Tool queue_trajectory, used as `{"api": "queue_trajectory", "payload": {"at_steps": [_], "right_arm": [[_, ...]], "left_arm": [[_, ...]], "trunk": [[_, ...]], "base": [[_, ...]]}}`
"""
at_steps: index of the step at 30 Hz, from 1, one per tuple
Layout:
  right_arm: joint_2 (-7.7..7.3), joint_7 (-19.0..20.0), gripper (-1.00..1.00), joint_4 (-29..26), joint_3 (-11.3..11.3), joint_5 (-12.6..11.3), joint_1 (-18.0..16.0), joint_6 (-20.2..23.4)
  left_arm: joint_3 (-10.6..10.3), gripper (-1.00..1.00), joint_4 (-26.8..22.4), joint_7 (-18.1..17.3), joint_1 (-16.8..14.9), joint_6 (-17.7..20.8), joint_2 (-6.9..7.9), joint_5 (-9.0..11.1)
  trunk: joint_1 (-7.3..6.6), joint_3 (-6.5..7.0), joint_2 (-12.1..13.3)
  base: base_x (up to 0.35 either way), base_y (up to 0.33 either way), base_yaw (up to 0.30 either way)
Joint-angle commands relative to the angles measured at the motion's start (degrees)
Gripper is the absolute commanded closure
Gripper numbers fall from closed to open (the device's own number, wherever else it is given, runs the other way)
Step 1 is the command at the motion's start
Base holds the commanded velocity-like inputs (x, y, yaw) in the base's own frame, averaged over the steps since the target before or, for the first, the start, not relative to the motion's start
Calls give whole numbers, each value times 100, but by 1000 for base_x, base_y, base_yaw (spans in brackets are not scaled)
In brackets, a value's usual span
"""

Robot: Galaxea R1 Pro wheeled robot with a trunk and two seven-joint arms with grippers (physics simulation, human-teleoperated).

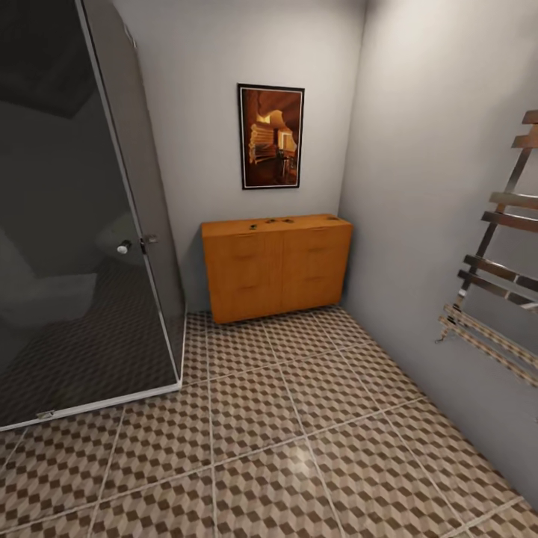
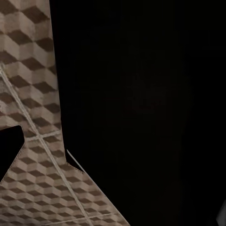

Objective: Take the four mousetraps from the cabinet in the bathroom and place them on the bathroom floor. Make sure all four end up on the same floor surface, and ensure that at least two of them are either under or directly next to the same bathroom sink.

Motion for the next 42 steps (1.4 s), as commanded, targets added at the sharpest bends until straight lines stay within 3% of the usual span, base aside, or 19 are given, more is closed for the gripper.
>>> {"api": "queue_trajectory", "payload": {"at_steps": [1, 42], "right_arm": [[-1, 6, -100, 5, 1, 3, -3, -19], [-36, -19, -100, 19, 27, 42, -1, -1]], "left_arm": [[4, -100, -9, -2, 3, -8, 0, 2], [6, -100, -7, 7, 3, -8, -5, 11]], "trunk": [[3, -4, -2], [3, -5, -2]], "base": [[311, 0, -5], [332, -4, 0]]}}
